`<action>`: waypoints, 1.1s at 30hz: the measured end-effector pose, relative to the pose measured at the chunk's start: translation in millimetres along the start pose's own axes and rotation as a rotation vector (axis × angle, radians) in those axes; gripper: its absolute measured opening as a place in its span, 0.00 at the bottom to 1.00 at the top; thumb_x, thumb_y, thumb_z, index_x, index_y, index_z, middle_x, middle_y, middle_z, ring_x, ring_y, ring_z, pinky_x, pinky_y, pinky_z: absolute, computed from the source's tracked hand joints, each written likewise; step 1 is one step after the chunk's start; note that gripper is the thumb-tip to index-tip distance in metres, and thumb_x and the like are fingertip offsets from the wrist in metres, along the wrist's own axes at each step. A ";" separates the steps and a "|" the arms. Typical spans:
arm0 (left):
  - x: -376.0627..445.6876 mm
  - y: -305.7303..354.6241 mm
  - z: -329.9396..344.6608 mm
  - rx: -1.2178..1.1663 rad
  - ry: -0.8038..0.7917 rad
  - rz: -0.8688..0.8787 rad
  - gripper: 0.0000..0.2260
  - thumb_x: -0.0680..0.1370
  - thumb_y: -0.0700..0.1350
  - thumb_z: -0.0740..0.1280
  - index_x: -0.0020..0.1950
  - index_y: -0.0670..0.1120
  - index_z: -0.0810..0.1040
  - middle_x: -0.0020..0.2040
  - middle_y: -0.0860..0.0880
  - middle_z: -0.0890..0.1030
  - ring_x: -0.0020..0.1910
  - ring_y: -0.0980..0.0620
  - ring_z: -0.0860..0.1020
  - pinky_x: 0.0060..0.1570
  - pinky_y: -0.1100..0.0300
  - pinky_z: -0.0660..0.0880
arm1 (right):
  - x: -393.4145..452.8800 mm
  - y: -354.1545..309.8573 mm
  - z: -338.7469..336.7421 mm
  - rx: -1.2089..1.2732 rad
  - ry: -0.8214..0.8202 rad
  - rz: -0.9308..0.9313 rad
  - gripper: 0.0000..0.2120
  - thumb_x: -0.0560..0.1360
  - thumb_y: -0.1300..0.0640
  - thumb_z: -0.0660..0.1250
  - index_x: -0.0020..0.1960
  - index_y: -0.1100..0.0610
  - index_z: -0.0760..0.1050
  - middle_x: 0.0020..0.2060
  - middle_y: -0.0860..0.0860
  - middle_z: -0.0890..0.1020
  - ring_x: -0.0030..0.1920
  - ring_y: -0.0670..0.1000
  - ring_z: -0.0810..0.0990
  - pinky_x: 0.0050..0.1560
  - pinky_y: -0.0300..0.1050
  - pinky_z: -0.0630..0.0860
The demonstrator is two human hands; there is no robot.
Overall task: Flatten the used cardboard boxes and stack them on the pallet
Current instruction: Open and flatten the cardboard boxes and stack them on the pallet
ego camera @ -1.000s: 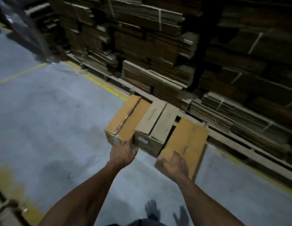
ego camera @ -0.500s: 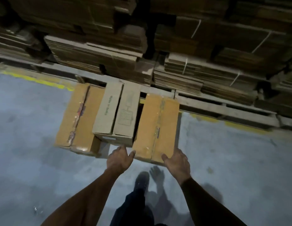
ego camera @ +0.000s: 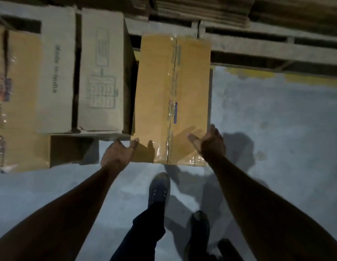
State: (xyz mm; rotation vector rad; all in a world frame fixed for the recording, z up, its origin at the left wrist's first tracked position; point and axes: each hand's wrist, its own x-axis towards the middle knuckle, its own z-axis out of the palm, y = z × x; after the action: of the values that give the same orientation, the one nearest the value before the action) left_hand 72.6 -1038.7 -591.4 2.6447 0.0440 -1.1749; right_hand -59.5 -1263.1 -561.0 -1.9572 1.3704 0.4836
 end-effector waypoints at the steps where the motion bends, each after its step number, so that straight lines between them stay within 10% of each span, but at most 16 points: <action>1: 9.7 -2.3 7.6 -0.029 -0.011 -0.017 0.40 0.77 0.70 0.58 0.76 0.40 0.64 0.74 0.38 0.70 0.70 0.37 0.71 0.65 0.44 0.71 | 13.8 2.6 5.4 0.007 -0.001 0.007 0.44 0.75 0.37 0.70 0.78 0.60 0.55 0.75 0.58 0.66 0.72 0.60 0.66 0.69 0.54 0.66; 9: 62.3 -20.6 70.1 -0.507 -0.171 -0.034 0.40 0.66 0.67 0.75 0.69 0.43 0.74 0.61 0.42 0.81 0.58 0.42 0.79 0.58 0.47 0.79 | 73.8 66.3 72.8 0.266 -0.070 0.073 0.54 0.60 0.27 0.73 0.75 0.53 0.56 0.68 0.55 0.74 0.67 0.61 0.74 0.66 0.62 0.73; 15: 61.9 -21.3 86.6 -0.694 -0.107 0.057 0.30 0.71 0.53 0.76 0.69 0.43 0.74 0.60 0.43 0.81 0.57 0.44 0.81 0.51 0.53 0.80 | 79.2 88.3 91.8 0.507 0.007 0.011 0.39 0.68 0.43 0.79 0.71 0.52 0.63 0.59 0.46 0.77 0.60 0.53 0.77 0.64 0.57 0.76; 21: -4.9 -35.6 95.5 -0.632 -0.009 -0.009 0.47 0.54 0.69 0.78 0.66 0.45 0.75 0.57 0.43 0.82 0.54 0.43 0.82 0.55 0.44 0.81 | 29.3 120.1 71.9 0.397 0.032 -0.002 0.37 0.69 0.39 0.77 0.71 0.52 0.66 0.61 0.49 0.81 0.59 0.53 0.78 0.63 0.53 0.75; 33: -151.1 -115.7 94.6 -0.500 0.012 -0.079 0.41 0.56 0.72 0.74 0.59 0.46 0.79 0.52 0.46 0.84 0.48 0.45 0.83 0.51 0.46 0.82 | -143.3 182.4 78.2 0.242 0.002 0.174 0.43 0.71 0.34 0.72 0.76 0.57 0.65 0.68 0.60 0.77 0.64 0.63 0.78 0.63 0.54 0.75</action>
State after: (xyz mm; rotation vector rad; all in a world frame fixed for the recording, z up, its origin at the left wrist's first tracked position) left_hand -112.8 -938.0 -565.9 2.2235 0.3938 -1.0096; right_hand -275.0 -1148.9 -581.7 -1.6534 1.5324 0.3769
